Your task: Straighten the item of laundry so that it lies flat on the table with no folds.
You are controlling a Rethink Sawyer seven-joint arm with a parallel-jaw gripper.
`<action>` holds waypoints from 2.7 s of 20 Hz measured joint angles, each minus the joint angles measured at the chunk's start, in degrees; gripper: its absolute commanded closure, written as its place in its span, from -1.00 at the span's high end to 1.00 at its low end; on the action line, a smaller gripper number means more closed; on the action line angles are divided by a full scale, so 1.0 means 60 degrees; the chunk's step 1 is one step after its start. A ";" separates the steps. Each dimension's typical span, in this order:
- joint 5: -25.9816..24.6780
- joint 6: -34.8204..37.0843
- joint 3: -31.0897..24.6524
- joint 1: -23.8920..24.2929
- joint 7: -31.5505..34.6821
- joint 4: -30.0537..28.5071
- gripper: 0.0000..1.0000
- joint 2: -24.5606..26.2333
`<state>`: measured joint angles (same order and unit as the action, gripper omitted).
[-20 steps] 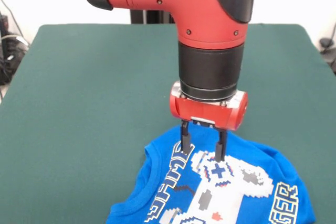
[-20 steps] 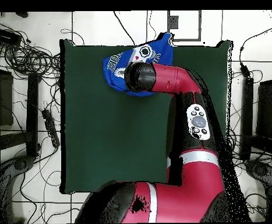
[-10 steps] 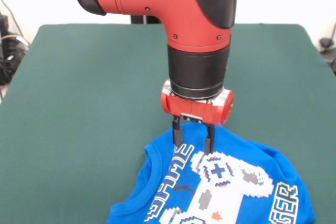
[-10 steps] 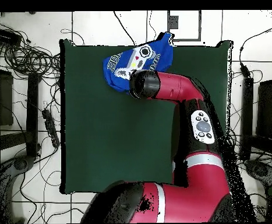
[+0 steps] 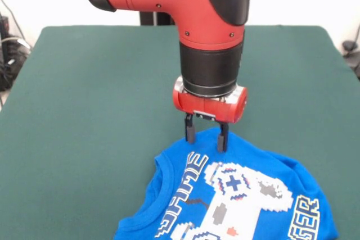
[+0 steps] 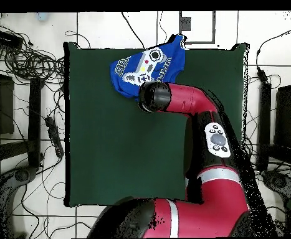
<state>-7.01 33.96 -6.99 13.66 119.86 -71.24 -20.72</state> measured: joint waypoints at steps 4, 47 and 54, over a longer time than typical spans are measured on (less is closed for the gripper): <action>0.0000 -0.0129 0.0000 0.0002 0.0000 -0.0148 1.00 -0.0050; -0.0012 -0.1556 -0.0251 0.0713 0.0000 0.0106 -1.00 0.0841; -0.0014 -0.1562 0.0035 0.0444 0.0000 -0.0036 -1.00 0.0645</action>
<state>-7.09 24.59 -6.78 16.32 119.86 -71.46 -16.85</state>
